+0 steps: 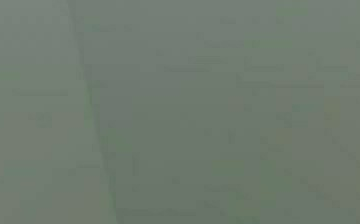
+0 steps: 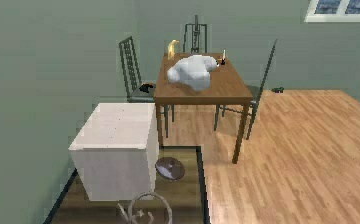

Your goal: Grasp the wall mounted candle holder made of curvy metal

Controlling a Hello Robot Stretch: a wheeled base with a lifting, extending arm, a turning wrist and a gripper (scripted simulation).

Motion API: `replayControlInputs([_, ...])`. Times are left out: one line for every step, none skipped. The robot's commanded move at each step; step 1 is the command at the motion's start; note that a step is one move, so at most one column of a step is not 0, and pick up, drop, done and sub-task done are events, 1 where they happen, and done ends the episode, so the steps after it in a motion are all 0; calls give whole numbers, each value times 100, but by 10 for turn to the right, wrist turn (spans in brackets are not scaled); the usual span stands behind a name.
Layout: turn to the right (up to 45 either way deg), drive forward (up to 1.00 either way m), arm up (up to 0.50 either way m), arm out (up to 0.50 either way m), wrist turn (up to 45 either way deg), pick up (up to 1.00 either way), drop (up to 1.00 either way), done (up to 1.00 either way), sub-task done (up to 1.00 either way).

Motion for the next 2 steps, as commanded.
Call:
replayControlInputs([0,0,50,0,0,0,0,0,0])
replayControlInputs([0,0,28,0,0,0,0,0,0])
